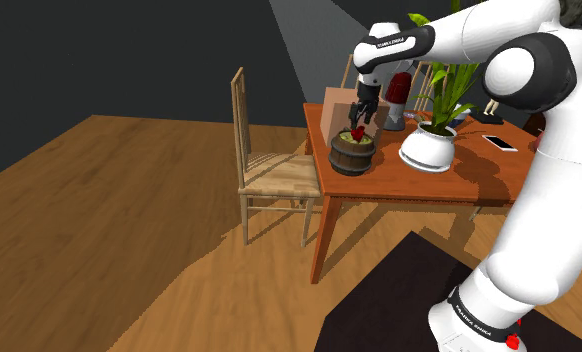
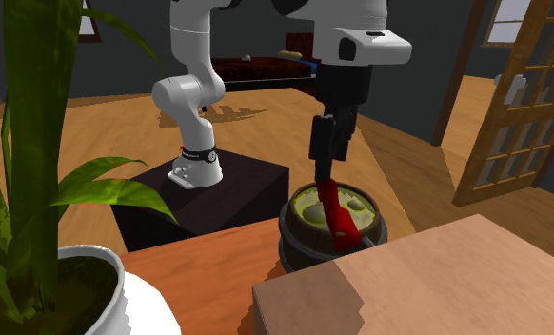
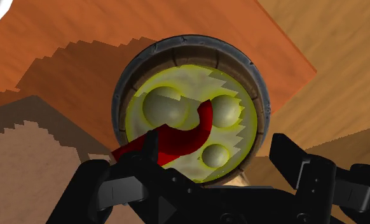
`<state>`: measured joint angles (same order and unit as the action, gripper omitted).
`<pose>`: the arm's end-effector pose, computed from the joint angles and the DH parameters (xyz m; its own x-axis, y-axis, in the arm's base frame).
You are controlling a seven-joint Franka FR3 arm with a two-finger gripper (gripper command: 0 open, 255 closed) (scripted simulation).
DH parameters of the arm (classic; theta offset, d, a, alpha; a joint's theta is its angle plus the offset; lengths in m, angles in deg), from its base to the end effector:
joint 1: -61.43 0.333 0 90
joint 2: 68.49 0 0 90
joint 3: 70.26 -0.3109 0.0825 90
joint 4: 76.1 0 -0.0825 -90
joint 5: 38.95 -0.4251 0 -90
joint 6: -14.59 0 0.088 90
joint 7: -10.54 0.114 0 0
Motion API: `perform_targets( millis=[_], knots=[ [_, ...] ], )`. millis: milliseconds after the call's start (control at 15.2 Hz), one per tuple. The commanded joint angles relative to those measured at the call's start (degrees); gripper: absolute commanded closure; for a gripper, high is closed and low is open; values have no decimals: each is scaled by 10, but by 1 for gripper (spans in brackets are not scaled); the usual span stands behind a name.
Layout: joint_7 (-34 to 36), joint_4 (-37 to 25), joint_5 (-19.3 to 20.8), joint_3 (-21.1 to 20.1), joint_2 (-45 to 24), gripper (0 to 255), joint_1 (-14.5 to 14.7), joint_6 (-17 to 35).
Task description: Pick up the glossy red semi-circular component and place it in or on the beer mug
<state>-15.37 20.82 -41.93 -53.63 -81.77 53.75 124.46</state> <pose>0.6130 -0.2595 0.4386 0.9998 0.0178 -0.0034 0.0178 -0.9997 0.0170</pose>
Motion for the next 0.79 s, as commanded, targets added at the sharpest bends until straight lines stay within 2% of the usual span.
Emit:
perform_targets(
  millis=[0, 264, 726],
  knots=[
    [0, 0, 0, 0, 0, 0, 0, 0],
    [2, -63, 3, 1, 7, 0, 0, -70],
    [2, -63, 3, 1, 7, 0, 0, -70]
  ],
)
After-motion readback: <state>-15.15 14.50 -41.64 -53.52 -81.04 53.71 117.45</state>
